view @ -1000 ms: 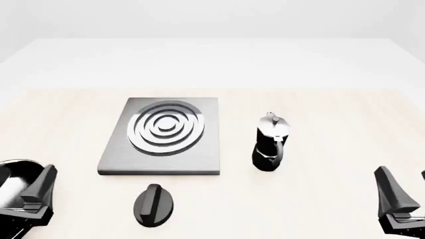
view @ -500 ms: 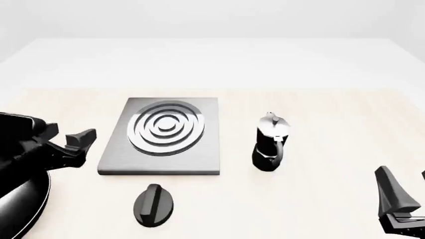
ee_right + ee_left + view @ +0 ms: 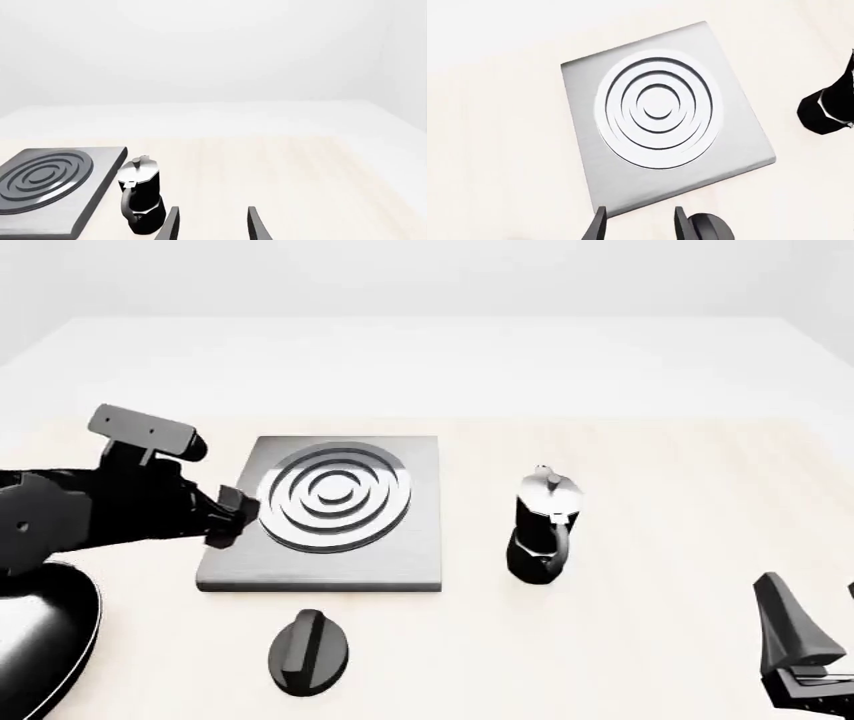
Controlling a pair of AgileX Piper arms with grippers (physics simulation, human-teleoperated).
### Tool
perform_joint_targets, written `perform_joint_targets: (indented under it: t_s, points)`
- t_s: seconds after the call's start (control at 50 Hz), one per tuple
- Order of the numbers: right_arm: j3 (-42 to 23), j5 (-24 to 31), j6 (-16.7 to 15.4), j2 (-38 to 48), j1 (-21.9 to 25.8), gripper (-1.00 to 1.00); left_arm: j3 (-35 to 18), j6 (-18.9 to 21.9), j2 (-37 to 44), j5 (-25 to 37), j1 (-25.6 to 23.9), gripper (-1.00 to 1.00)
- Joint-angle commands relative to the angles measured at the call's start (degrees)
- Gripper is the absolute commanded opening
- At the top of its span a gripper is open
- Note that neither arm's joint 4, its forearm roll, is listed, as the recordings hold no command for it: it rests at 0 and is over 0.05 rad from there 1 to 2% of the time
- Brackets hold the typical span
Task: Turn on the stove and put the moka pot on it.
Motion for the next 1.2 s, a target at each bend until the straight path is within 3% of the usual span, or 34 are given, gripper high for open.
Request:
perform_joint_targets:
  t_s: [0.02, 0.06, 0.22, 0.64, 1.2]
  points:
    - [0.01, 0.34, 0.33, -0.49, -0.09, 1.0, -2.86, 1.19, 5.92, 2.48, -2.86, 1.0]
    - [0.01, 0.33, 0.45, -0.5, -0.12, 1.0, -2.42, 2.56, 5.73, 1.94, -1.71, 1.0]
    - [0.0, -0.05, 0.84, -0.23, -0.17, 1.0, -0.9, 1.75, 8.17, 0.68, -2.85, 1.0]
    - [0.01, -0.02, 1.2, -0.41, -0.25, 1.0, -0.1, -6.46, 11.18, 0.88, -11.41, 1.0]
    - [0.01, -0.44, 2.13, 0.21, -0.45, 1.0, 1.26, -13.46, 14.35, -2.15, -15.11, 1.0]
